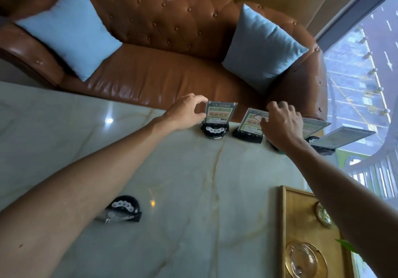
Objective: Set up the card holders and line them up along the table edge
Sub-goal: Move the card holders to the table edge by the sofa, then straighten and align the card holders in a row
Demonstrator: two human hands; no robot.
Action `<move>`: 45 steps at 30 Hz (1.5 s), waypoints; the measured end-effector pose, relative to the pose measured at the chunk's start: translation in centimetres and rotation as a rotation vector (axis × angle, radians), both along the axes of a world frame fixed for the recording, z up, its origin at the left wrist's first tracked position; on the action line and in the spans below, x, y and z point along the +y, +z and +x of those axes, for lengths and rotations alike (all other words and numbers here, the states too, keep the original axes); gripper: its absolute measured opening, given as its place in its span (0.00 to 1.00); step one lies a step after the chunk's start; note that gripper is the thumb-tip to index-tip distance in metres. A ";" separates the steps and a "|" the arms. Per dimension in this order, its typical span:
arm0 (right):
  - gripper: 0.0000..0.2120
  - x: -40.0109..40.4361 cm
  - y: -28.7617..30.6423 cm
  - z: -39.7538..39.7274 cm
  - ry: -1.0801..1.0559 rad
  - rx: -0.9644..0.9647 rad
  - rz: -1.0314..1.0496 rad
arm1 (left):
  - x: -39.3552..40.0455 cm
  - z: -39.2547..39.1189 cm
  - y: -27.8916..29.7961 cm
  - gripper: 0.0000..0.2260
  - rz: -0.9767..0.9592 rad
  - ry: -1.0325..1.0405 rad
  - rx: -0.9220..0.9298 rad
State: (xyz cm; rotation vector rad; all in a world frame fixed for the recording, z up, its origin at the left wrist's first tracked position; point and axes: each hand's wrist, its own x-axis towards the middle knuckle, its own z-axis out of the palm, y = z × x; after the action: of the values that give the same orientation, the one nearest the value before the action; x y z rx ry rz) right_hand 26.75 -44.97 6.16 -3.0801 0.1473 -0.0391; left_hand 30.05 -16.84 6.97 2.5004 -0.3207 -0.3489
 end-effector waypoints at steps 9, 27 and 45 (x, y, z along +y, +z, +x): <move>0.30 14.5 0.8 -7.4 0.393 0.105 0.584 | 13.2 -11.4 1.6 0.20 -0.089 0.137 0.092; 0.16 31.8 -5.0 -20.3 0.613 0.517 0.664 | 26.6 -24.3 -3.4 0.10 -0.091 0.229 0.335; 0.07 22.3 -3.7 0.4 0.378 0.106 0.524 | 14.9 -3.7 -4.0 0.06 -0.172 0.169 -0.043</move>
State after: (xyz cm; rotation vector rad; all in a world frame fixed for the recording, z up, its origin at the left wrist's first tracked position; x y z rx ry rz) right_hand 27.15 -22.65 2.48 -2.5351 -0.3621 0.1545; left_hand 26.36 -1.98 3.01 2.3480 -0.1473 -0.1913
